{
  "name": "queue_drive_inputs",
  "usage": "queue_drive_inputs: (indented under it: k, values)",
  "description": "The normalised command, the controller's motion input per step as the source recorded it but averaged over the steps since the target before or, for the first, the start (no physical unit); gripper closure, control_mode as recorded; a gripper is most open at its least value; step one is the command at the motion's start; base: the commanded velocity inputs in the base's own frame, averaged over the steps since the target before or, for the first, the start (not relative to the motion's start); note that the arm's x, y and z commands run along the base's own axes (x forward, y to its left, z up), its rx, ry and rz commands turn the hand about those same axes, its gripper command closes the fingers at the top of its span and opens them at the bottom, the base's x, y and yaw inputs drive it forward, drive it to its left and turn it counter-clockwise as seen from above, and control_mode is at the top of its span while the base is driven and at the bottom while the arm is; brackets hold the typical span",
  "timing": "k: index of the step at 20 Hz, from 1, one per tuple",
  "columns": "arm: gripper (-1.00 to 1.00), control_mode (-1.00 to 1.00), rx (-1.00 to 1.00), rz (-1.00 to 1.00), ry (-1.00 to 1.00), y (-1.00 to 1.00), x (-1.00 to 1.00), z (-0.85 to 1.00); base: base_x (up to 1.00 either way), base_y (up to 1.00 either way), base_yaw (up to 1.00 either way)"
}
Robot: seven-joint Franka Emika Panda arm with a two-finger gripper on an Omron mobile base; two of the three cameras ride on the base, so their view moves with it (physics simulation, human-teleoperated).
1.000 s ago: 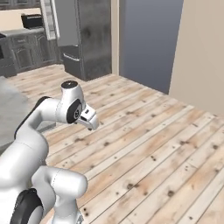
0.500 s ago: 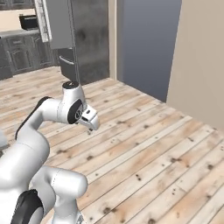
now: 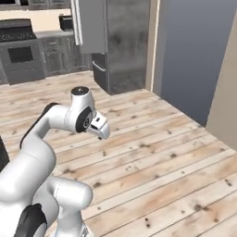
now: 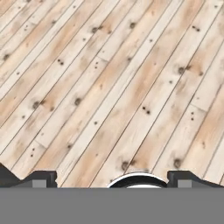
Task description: Gather the garlic and corn from the fridge and place them on a tray on the dining counter. Then gather the steak and fish from the fridge and place them on the other tray.
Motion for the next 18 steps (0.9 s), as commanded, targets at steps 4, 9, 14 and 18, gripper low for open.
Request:
queue_drive_inputs:
  k: [4,9,14,18]
  values:
    - [-1.00,1.00,0.00,0.00,0.00,0.00,0.00,0.00,1.00,-0.02,0.50]
    - [-1.00,1.00,0.00,0.00,0.00,0.00,0.00,0.00,1.00,0.00,0.42]
    - [-1.00,1.00,0.00,0.00,0.00,0.00,0.00,0.00,1.00,0.00,0.36]
    - [-1.00,1.00,0.00,0.00,0.00,0.00,0.00,0.00,1.00,0.00,0.37]
